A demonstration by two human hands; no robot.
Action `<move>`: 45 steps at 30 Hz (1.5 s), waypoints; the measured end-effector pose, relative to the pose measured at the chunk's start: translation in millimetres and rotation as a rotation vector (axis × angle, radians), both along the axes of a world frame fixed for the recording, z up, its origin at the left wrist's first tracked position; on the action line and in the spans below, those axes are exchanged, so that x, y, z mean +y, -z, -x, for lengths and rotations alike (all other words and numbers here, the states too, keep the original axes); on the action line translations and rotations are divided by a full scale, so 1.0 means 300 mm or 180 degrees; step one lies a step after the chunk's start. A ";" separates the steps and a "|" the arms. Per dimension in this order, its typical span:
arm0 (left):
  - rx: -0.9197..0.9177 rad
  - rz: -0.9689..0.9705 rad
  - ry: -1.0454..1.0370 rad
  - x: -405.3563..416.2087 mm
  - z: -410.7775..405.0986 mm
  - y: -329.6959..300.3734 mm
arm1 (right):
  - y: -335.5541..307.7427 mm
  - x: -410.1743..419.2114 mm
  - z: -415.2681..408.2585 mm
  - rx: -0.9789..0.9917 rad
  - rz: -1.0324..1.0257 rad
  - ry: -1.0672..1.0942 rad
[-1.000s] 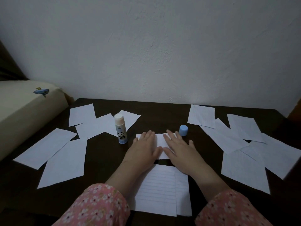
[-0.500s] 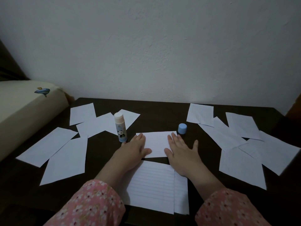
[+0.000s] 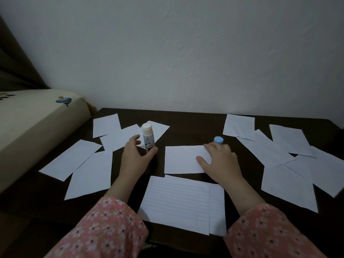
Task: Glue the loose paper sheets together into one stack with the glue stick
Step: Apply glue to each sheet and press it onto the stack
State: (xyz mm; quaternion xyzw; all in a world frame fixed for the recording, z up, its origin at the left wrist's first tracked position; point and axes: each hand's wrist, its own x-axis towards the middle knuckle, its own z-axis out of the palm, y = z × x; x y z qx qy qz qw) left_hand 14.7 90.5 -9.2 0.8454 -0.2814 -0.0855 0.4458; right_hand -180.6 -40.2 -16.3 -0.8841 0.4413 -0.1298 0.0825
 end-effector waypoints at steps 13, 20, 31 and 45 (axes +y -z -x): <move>0.0113 -0.0647 0.1941 0.099 0.069 -0.110 | 0.024 -0.008 -0.003 0.0231 -0.0002 0.0114; -0.0054 -0.1048 0.2209 0.111 0.120 -0.089 | 0.027 -0.002 0.009 -0.0212 0.0096 0.0190; -0.0017 -0.0694 0.1864 0.085 0.066 -0.068 | -0.053 0.032 0.049 -0.3077 -0.0453 0.0319; -0.0165 -0.0223 0.0248 0.044 -0.057 -0.037 | -0.086 0.108 0.031 -0.0749 -0.0965 -0.0382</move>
